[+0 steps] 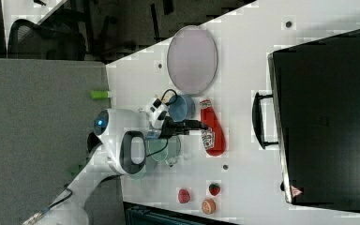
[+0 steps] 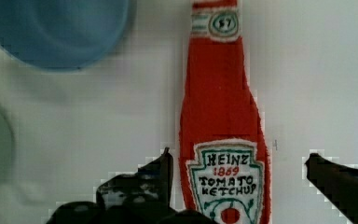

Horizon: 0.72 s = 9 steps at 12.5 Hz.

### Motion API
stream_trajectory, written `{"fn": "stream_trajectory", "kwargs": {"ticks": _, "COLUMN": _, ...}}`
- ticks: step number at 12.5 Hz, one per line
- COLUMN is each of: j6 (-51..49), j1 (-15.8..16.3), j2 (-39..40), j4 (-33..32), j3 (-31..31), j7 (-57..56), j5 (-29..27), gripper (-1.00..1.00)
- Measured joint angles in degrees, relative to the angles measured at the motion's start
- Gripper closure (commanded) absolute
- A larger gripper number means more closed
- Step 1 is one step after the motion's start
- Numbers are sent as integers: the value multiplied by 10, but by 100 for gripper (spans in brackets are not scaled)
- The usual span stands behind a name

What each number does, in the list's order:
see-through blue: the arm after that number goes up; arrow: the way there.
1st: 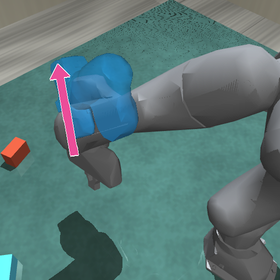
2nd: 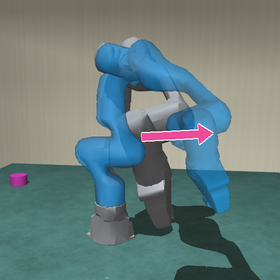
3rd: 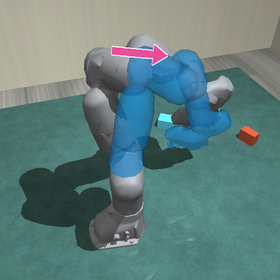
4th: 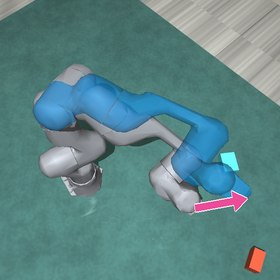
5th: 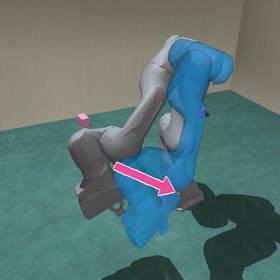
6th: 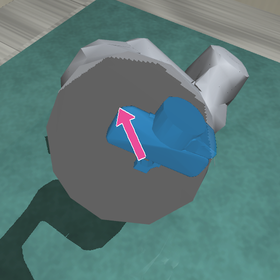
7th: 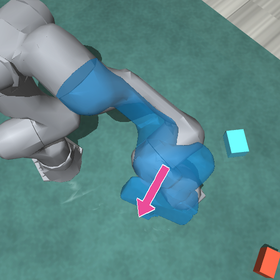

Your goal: Pick Ketchup from the table and place it in strainer.

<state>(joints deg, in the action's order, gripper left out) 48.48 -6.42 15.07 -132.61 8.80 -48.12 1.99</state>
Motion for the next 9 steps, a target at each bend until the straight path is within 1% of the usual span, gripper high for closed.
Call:
{"fn": "stream_trajectory", "kwargs": {"ticks": 4, "j6": 49, "j1": 3, "j2": 67, "j4": 4, "j3": -2, "j7": -15, "j5": 6, "gripper": -100}}
{"fn": "stream_trajectory", "kwargs": {"ticks": 7, "j6": 85, "j1": 0, "j2": 98, "j4": -4, "j3": -4, "j7": -17, "j5": 6, "gripper": -100}}
{"fn": "stream_trajectory", "kwargs": {"ticks": 8, "j6": 84, "j1": -2, "j2": 106, "j4": -2, "j3": -4, "j7": -18, "j5": 6, "gripper": -93}}
{"fn": "stream_trajectory", "kwargs": {"ticks": 9, "j6": 85, "j1": -4, "j2": 111, "j4": -2, "j3": -4, "j7": -20, "j5": 7, "gripper": -70}}
